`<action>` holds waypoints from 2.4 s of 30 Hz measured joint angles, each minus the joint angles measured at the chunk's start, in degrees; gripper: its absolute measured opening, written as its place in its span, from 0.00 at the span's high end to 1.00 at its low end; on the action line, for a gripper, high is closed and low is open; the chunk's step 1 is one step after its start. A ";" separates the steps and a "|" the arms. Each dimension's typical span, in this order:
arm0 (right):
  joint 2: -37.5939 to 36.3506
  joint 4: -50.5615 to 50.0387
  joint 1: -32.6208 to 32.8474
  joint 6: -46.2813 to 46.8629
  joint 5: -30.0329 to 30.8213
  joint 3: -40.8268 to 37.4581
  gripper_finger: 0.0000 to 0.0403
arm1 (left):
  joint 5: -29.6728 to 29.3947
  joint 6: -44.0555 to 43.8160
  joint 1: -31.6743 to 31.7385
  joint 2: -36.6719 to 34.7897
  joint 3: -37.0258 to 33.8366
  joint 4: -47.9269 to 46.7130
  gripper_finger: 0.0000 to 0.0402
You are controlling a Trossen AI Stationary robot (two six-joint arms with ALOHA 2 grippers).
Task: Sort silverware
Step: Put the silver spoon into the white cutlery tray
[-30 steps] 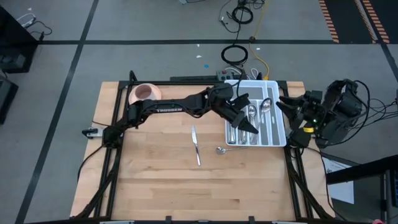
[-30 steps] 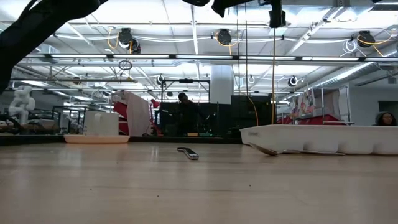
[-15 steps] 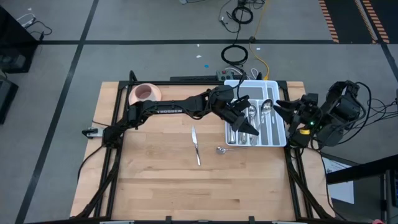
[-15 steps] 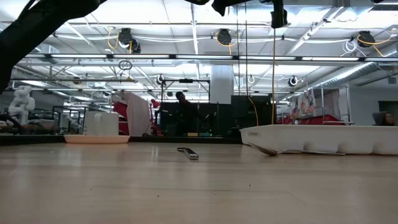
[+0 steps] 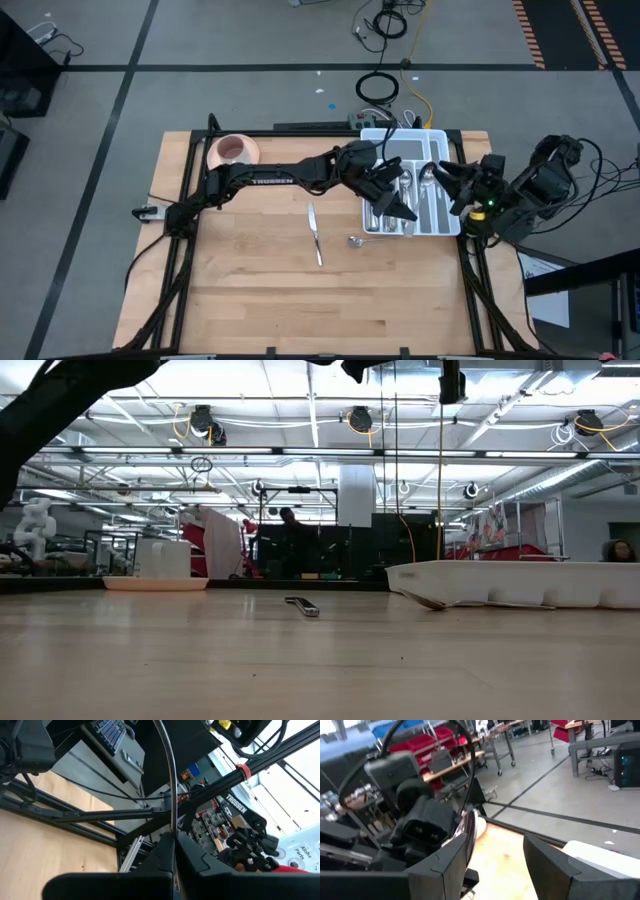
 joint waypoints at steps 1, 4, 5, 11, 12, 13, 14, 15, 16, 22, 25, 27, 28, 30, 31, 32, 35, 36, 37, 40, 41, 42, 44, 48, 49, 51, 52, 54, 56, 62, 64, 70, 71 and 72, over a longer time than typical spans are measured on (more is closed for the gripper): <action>0.25 0.04 -0.50 -0.57 -0.85 0.00 0.55 | -0.04 0.02 -0.06 0.01 0.00 -0.15 1.00; 1.12 1.60 -2.05 -3.23 -4.46 0.00 0.60 | -0.04 0.76 -0.14 0.05 -0.04 -0.66 1.00; 1.43 2.54 -2.61 -4.66 -5.59 0.00 0.64 | -0.04 0.91 -0.14 0.09 -0.04 -0.74 1.00; 2.60 12.33 -5.54 -18.10 -10.43 0.04 0.95 | -0.04 1.64 -0.16 0.12 -0.07 -0.79 1.00; 2.80 13.73 -5.96 -20.31 -10.76 0.07 0.97 | -0.19 1.76 -0.16 0.15 -0.09 -0.79 1.00; 2.96 14.92 -6.44 -22.10 -10.86 0.07 0.97 | -0.41 1.76 -0.16 0.15 -0.09 -0.76 0.99; 3.09 16.09 -6.96 -23.42 -10.85 0.07 0.98 | -0.51 1.72 -0.16 0.15 -0.09 -0.72 0.99; 3.25 16.73 -7.54 -24.44 -10.89 0.07 0.99 | -0.67 1.66 -0.14 0.15 -0.09 -0.74 0.97; 3.35 17.00 -8.04 -24.98 -11.11 0.07 0.99 | -0.69 1.55 -0.14 0.15 -0.09 -0.77 0.95; 2.85 12.29 -9.35 -22.43 -11.79 0.06 1.00 | 3.94 1.68 1.12 0.21 -0.09 -2.56 0.75; 1.33 4.45 -9.54 -14.33 -11.51 0.04 1.00 | 6.19 2.79 2.37 0.21 -0.09 -3.25 0.64; -0.44 -8.03 -9.60 -6.66 -11.99 -0.17 1.00 | 8.59 4.19 3.13 -0.55 -0.09 -4.98 0.58; -1.82 -13.20 -9.69 -1.21 -13.16 -0.43 1.00 | 9.24 5.49 3.44 -0.92 -0.03 -4.71 0.56; -5.35 -21.18 -9.18 7.64 -14.54 -1.20 1.00 | 11.00 7.27 4.21 -2.15 0.09 -5.19 0.52; -8.02 -22.97 -8.77 9.97 -16.44 -2.71 1.00 | 11.35 7.67 4.69 -2.52 0.13 -5.24 0.52; -11.72 -21.79 -8.36 9.72 -17.53 -4.65 1.00 | 11.35 8.03 5.13 -2.83 0.13 -5.34 0.51; -23.95 -14.92 -6.99 5.48 -19.72 -11.77 1.00 | 11.27 9.02 5.92 -3.57 0.11 -6.06 0.51; -28.13 -13.45 -6.61 4.99 -20.29 -14.57 1.00 | 11.60 9.05 6.09 -4.04 0.10 -6.10 0.51; -32.10 -11.79 -6.40 4.95 -20.63 -17.19 1.00 | 12.29 9.06 6.18 -4.55 0.07 -6.20 0.51; -44.45 -6.24 -6.28 3.82 -19.69 -25.41 1.00 | 13.89 9.18 6.30 -5.99 0.09 -5.33 0.51; -46.43 -3.72 -6.04 2.58 -19.08 -27.82 1.00 | 14.18 9.26 6.46 -6.52 0.11 -5.29 0.51; -46.25 -2.56 -5.60 1.91 -17.92 -29.25 1.00 | 14.51 9.64 6.59 -6.90 0.11 -5.88 0.51; -44.91 -3.90 -5.23 2.98 -19.90 -30.23 1.00 | 15.08 10.78 6.81 -7.72 0.02 -5.92 0.51; -44.83 1.08 -2.90 3.56 -20.82 -33.54 1.00 | 16.69 11.80 7.41 -9.82 0.03 -5.51 0.51; -45.50 1.03 -2.86 4.22 -21.03 -34.07 1.00 | 16.86 11.80 7.45 -10.14 0.11 -5.40 0.51; -46.25 1.79 -2.29 5.70 -17.69 -34.70 1.00 | 17.80 10.95 7.75 -11.26 0.11 -5.99 0.51; -46.26 2.68 -1.91 6.20 -15.84 -35.35 1.00 | 18.15 10.32 7.84 -11.54 0.11 -5.69 0.51; -46.27 1.88 -1.62 5.42 -13.73 -35.51 1.00 | 18.21 10.14 7.77 -12.44 0.07 -5.91 0.51; -46.26 2.17 -1.15 5.08 -10.32 -35.43 1.00 | 18.20 10.09 7.75 -13.81 0.07 -6.07 0.51; -46.26 1.39 -0.92 9.65 -8.55 -36.39 1.00 | 18.01 9.89 7.84 -16.25 0.09 -5.73 0.51; -46.24 3.60 -0.91 12.41 -9.75 -38.46 1.00 | 17.93 8.03 7.86 -16.93 0.09 -5.65 0.51; -45.39 27.15 -1.66 -1.60 -7.15 -46.41 1.00 | 17.71 5.58 7.82 -18.56 0.09 -4.88 0.51; -45.41 30.77 -2.10 -6.35 -6.97 -47.01 1.00 | 17.72 5.49 7.83 -18.60 0.09 -4.38 0.51; -45.41 33.67 -2.55 -10.84 -8.33 -47.34 1.00 | 17.71 4.99 7.84 -18.72 0.05 -4.14 0.51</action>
